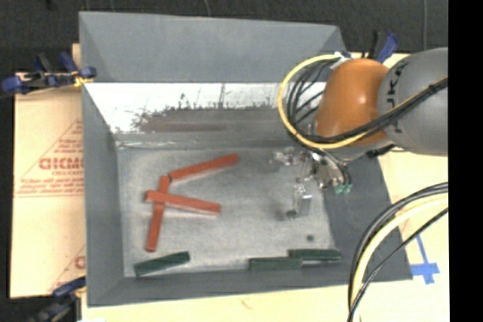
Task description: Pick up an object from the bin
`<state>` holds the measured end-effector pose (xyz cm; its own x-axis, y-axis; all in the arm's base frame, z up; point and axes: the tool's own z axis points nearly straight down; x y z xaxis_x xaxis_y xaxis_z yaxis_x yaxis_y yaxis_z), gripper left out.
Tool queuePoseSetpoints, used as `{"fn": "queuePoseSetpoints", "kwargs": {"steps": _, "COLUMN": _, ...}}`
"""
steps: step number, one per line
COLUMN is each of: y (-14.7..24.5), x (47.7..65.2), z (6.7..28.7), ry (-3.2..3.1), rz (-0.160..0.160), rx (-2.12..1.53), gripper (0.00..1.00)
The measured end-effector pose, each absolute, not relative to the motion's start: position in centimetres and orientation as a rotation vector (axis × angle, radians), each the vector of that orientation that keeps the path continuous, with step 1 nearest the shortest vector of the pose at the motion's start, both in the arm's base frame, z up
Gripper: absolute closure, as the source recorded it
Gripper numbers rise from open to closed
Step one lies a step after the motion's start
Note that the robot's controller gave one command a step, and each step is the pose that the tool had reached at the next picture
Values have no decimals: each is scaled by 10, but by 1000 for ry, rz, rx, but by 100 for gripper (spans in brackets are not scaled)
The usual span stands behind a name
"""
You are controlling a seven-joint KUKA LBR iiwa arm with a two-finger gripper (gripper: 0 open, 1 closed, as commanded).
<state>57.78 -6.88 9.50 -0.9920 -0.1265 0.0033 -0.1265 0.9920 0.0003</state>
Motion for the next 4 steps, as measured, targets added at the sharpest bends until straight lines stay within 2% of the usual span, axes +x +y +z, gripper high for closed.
{"fn": "queuePoseSetpoints", "kwargs": {"steps": 1, "y": -31, "x": 522, "z": 71, "ry": -3137, "rz": 0, "rx": 228, "gripper": 100}}
{"fn": "queuePoseSetpoints", "kwargs": {"steps": 2, "y": -31, "x": 522, "z": 72, "ry": -3136, "rz": 1, "rx": 230, "gripper": 0}}
{"fn": "queuePoseSetpoints", "kwargs": {"steps": 3, "y": -32, "x": 522, "z": 71, "ry": -3136, "rz": 1, "rx": 231, "gripper": 0}}
{"fn": "queuePoseSetpoints", "kwargs": {"steps": 4, "y": -7, "x": 508, "z": 76, "ry": -3112, "rz": 7, "rx": 461, "gripper": 0}}
